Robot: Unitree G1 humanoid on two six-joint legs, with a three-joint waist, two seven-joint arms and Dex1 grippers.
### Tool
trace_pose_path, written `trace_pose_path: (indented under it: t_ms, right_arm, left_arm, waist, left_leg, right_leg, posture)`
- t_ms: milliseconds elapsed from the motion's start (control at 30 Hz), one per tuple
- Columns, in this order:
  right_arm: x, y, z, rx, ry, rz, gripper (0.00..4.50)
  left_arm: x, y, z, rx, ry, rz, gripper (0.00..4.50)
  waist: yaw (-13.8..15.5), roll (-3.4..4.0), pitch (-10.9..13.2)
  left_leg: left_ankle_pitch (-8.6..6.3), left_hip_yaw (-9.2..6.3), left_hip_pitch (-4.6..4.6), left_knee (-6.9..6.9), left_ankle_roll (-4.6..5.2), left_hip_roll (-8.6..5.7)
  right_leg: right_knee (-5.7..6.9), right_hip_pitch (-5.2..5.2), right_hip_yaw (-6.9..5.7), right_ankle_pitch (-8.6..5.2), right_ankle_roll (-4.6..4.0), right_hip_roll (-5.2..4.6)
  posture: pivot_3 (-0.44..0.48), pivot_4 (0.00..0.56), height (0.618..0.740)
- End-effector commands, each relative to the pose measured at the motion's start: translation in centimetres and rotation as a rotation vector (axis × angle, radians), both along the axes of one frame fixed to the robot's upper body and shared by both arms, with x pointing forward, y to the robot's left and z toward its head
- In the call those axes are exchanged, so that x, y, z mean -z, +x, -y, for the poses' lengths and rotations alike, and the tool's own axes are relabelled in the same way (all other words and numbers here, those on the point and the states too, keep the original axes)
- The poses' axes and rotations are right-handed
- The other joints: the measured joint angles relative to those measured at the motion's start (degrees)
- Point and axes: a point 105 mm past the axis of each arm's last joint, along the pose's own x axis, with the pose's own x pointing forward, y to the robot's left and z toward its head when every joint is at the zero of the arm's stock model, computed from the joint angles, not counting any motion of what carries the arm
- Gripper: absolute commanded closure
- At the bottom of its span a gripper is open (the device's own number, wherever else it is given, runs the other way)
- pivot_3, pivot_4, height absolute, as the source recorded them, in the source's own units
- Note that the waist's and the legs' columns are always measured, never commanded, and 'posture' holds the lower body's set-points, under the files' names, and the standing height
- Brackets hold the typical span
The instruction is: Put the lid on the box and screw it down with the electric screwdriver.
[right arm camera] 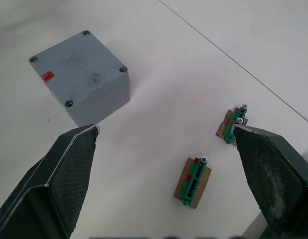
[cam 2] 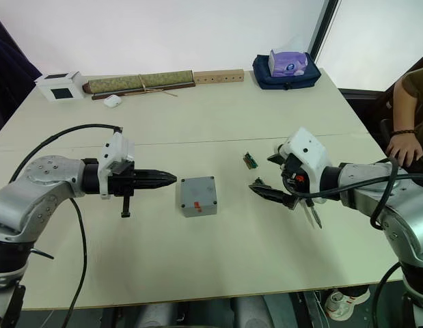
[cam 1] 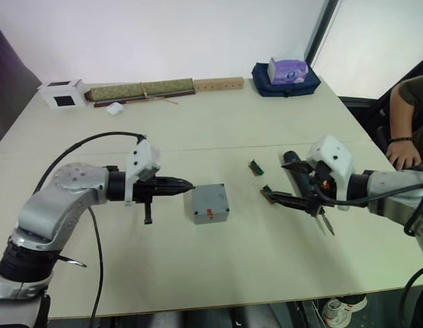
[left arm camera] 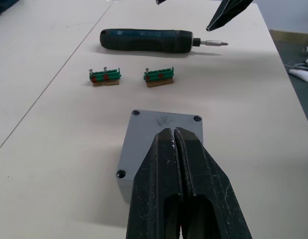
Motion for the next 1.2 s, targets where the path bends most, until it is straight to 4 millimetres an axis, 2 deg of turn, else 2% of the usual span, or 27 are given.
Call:
trace_pose_path:
  t_ms: [33, 467, 800, 1000, 1200]
  right_arm:
    - [-1.4, -0.3, 0.1, -0.003, -0.013, 0.072, 0.04]
    - [-1.4, -0.3, 0.2, 0.008, -0.013, 0.072, 0.04]
    - [-0.7, -0.1, 0.7, 0.049, -0.029, 0.043, 0.04]
    - [0.1, 1.4, 1.9, 0.158, -0.034, 0.027, 0.04]
    - [1.1, 1.9, 3.0, 0.231, -0.070, -0.040, 0.04]
  left_arm:
    - [-0.8, -0.2, 0.4, 0.030, 0.002, 0.044, 4.50]
    - [-0.5, -0.2, 0.5, 0.031, -0.001, 0.037, 4.50]
    - [-0.2, 0.2, 0.9, 0.055, 0.014, 0.038, 4.50]
    - [0.2, 0.4, 1.8, 0.096, 0.011, 0.035, 4.50]
    - [1.4, 0.4, 2.6, 0.153, 0.054, 0.025, 4.50]
  waist:
    - [0.0, 0.00, 0.0]
    - [0.0, 0.00, 0.0]
    - [0.0, 0.00, 0.0]
    - [0.0, -0.01, 0.0]
    - [0.0, 0.01, 0.0]
  left_leg:
    - [0.00, 0.00, 0.00, 0.00, 0.00, 0.00]
    - [0.00, 0.00, 0.00, 0.01, 0.00, 0.00]
    - [0.00, 0.00, 0.00, 0.02, 0.00, -0.01]
    - [0.00, 0.00, 0.00, 0.04, 0.00, -0.02]
    - [0.00, 0.00, 0.00, 0.04, 0.00, -0.03]
  right_leg:
    - [0.00, 0.00, 0.00, 0.00, 0.00, 0.00]
    - [0.01, 0.00, 0.00, 0.00, 0.00, 0.00]
    - [0.01, 0.01, 0.00, 0.00, 0.00, 0.00]
    - [0.01, 0.02, 0.01, 0.00, 0.01, -0.01]
    - [0.02, 0.02, 0.01, 0.00, 0.01, 0.00]
  posture:
    - [0.000, 0.150, 0.740]
    - [0.000, 0.150, 0.740]
    - [0.000, 0.150, 0.740]
    - [0.000, 0.150, 0.740]
    - [0.000, 0.150, 0.740]
